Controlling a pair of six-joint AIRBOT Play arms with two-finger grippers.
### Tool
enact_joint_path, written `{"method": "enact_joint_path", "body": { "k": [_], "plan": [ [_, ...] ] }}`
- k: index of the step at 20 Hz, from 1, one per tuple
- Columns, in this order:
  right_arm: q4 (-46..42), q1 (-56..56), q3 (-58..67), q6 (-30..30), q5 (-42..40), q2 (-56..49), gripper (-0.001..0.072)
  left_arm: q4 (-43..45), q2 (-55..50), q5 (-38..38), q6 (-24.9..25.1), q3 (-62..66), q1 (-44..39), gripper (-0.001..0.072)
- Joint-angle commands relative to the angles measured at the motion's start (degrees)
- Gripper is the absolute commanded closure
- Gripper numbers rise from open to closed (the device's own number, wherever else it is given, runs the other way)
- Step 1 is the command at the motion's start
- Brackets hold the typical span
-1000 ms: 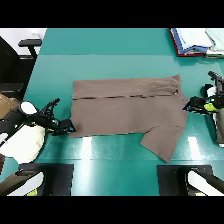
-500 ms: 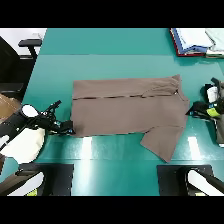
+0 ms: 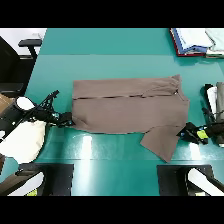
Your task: Fold the shirts.
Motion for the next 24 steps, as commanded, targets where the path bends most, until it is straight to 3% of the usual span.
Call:
{"method": "enact_joint_path", "body": {
  "k": [1,3,4,9,12,14,18,24],
  "plan": [
    [2.7,3.7,-2.5,-1.5,-5.0,-0.1,0.0433,0.1,0.0,0.2,0.0,0.4,0.0,0.0681],
    [2.3,7.5,-0.8,-2.4,-5.6,0.0,0.0671,1.4,0.0,-0.2,0.0,0.5,0.0,0.0683],
    [1.7,9.0,0.7,-2.4,-4.7,0.0,0.0692,3.6,0.4,-1.5,0.0,0.9,0.0,0.0683],
    [-8.3,13.6,6.8,-1.7,5.8,9.7,0.0693,23.6,14.8,-12.3,-5.2,1.1,0.0,0.0683],
    [-9.9,13.6,7.4,-0.4,13.3,19.1,0.0693,22.0,21.4,-21.2,-5.2,1.1,0.0,0.0682],
    [-9.8,13.6,7.5,0.4,13.6,24.2,0.0694,17.3,22.8,-23.3,-6.2,1.2,0.0,0.0682],
    [-9.1,13.7,10.3,1.3,10.1,23.9,0.0695,13.9,22.3,-15.3,-6.5,1.3,0.0,0.0683],
    [-9.7,22.5,28.7,0.5,-1.4,0.1,0.0695,13.2,10.5,-1.5,-7.4,2.6,0.0,0.0683]
  ]
}}
